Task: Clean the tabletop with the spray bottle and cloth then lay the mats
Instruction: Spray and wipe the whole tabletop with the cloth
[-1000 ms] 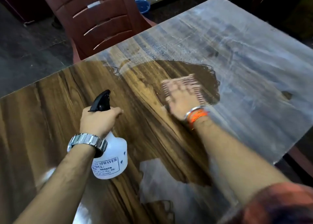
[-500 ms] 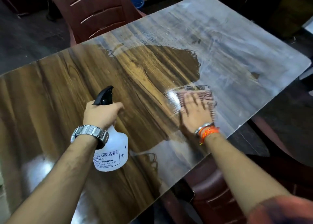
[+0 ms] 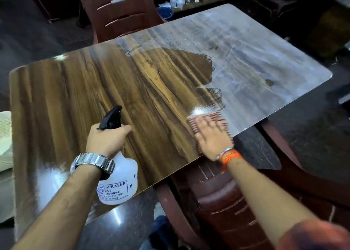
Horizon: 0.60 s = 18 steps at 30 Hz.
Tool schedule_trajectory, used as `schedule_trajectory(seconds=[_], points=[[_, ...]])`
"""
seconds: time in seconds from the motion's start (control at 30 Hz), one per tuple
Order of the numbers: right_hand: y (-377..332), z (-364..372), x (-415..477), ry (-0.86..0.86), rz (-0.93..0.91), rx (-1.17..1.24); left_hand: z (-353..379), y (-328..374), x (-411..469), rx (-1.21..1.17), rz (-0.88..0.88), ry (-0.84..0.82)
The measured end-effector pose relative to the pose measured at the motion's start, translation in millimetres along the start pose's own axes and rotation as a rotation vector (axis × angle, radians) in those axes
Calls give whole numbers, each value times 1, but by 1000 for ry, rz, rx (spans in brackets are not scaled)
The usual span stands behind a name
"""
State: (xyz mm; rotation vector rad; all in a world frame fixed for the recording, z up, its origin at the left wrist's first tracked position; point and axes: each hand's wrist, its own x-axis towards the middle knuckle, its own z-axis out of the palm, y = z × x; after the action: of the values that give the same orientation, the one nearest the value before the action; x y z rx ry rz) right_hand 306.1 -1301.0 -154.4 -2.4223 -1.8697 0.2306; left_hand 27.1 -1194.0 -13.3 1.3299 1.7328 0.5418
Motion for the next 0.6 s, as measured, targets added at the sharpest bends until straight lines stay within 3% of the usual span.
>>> schedule_trajectory(seconds=[0.1, 0.33, 0.6], points=[[50, -7, 10, -28, 204, 22, 7, -11, -18, 5, -35, -14], [41, -8, 7, -29, 234, 18, 39, 3, -29, -15, -10, -77], [61, -13, -6, -86, -82, 20, 115, 32, -66, 33, 24, -136]])
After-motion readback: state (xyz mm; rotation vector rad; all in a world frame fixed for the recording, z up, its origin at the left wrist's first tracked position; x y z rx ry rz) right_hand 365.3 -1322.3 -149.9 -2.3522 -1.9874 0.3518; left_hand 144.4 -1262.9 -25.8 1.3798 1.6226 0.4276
